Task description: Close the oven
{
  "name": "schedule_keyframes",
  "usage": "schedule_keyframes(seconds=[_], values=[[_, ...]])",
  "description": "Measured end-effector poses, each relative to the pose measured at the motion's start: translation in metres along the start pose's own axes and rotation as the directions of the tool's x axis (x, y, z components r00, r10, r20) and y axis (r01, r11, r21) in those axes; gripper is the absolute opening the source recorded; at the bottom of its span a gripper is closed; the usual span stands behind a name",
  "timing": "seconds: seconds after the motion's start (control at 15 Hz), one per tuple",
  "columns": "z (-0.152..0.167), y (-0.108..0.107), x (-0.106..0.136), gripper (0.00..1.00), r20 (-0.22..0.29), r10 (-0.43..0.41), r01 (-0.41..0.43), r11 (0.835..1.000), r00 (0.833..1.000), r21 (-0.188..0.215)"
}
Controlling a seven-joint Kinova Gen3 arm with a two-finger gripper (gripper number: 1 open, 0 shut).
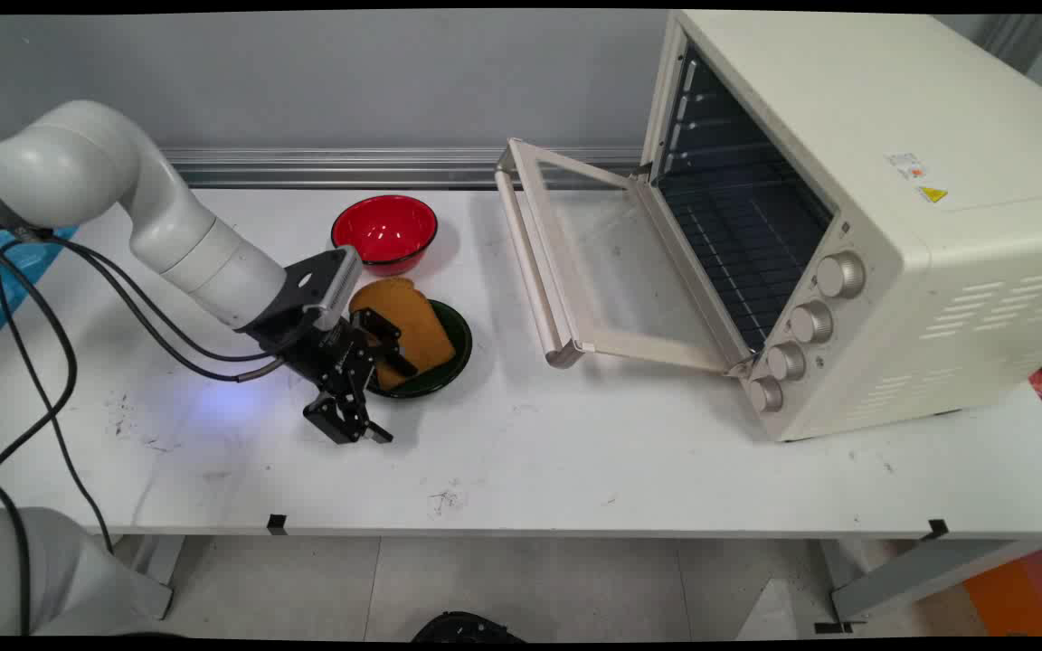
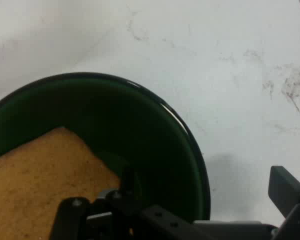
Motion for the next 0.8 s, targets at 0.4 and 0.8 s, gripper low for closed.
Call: schedule_keyframes(seconds=[0.4,0.8], values=[[-0.017,-0.011,0.014,1.00,-0.011,-0.058,0.058,0.998,0.998,0.014],[-0.040,-0.039,0.037,1.00,-0.033,-0.168,0.169,0.984,0.985,0.054]])
